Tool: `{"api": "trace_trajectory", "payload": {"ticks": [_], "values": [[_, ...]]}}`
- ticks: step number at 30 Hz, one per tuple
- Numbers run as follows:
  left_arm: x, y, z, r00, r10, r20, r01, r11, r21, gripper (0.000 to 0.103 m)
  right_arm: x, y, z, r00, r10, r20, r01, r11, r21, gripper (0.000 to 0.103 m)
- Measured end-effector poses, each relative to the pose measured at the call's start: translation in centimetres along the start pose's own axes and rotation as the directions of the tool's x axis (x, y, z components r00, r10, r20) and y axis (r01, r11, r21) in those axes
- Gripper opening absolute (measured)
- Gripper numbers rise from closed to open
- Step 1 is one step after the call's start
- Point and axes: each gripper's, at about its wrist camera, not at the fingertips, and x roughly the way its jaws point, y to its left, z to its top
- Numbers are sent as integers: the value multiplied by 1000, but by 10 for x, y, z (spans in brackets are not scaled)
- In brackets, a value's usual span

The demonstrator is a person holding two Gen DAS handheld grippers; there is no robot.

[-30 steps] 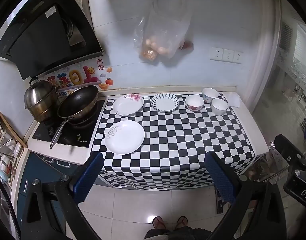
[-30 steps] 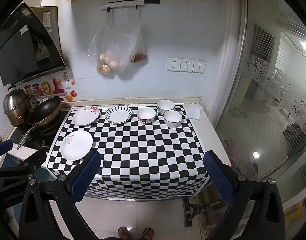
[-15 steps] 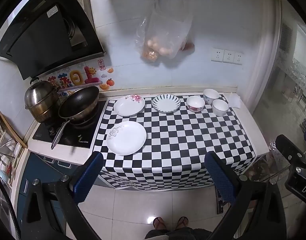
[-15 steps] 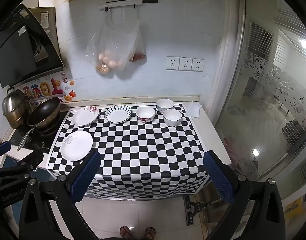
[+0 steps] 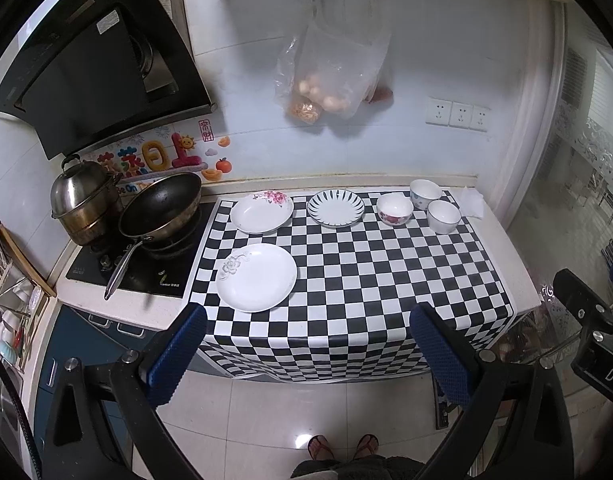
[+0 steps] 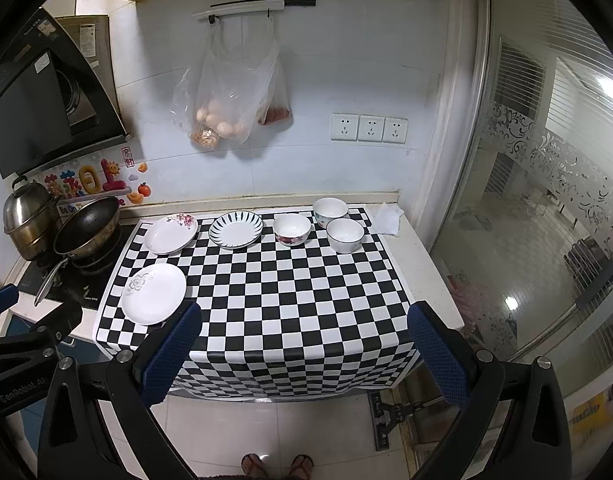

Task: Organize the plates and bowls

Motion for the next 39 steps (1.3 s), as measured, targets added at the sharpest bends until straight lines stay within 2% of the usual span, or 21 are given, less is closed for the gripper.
{"api": "trace_trajectory", "payload": {"ticks": [39], "values": [[0,4,0,1000,-2,7,2,1000,-5,103,5,4,-1,1000,-11,-4,11,1000,-5,103]]}}
